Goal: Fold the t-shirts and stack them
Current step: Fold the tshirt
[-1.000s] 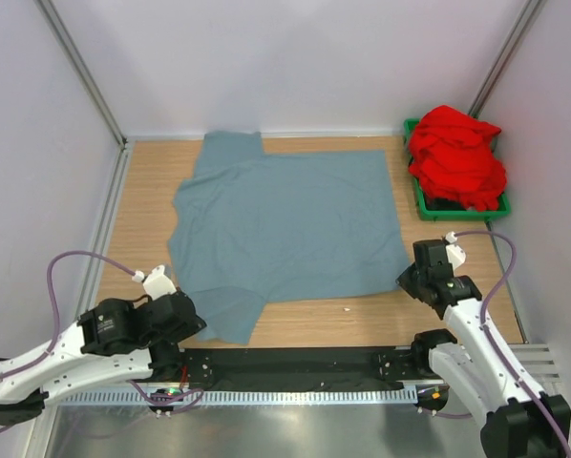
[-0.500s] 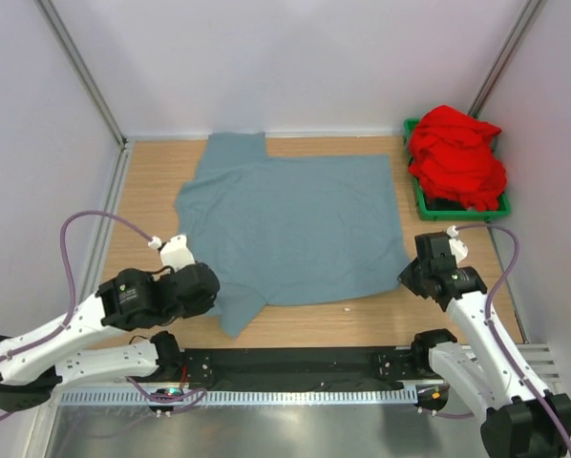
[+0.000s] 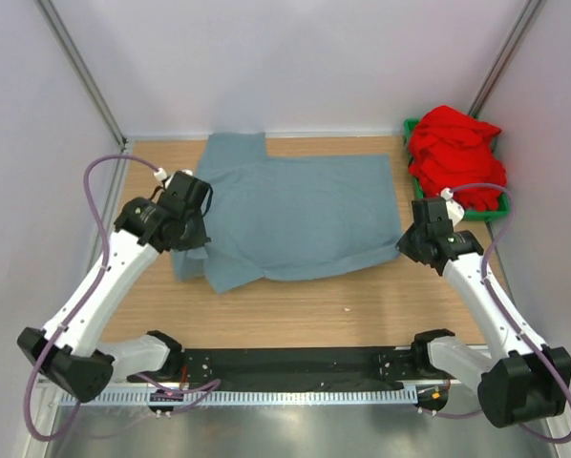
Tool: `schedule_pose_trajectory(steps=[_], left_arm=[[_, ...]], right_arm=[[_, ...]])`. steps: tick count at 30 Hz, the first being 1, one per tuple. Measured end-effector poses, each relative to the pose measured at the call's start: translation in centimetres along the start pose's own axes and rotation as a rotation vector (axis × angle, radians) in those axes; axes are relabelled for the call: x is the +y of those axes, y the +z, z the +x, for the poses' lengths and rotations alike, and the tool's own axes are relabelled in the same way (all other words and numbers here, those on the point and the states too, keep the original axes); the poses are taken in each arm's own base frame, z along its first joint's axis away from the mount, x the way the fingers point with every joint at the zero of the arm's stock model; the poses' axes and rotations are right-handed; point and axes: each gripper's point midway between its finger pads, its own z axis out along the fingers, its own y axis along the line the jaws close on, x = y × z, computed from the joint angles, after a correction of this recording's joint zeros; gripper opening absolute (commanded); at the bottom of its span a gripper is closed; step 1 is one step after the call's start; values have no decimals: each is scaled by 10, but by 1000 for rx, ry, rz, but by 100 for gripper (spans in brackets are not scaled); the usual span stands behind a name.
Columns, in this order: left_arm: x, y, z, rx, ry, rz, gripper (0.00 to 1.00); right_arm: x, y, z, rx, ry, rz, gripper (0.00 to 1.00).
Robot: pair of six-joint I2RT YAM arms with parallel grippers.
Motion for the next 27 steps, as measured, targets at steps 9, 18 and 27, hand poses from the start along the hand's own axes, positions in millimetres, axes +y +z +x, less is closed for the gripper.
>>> schedule_pose_trajectory(steps=[9, 18, 27], left_arm=[[-13, 38, -61, 32, -21, 33, 0], [-20, 80, -94, 90, 7, 15, 0], [-26, 128, -100, 176, 44, -17, 0]], right_arm=[[4, 32, -1, 45, -54, 60, 1], [12, 57, -17, 43, -54, 82, 1], [11, 85, -19, 79, -47, 113, 1]])
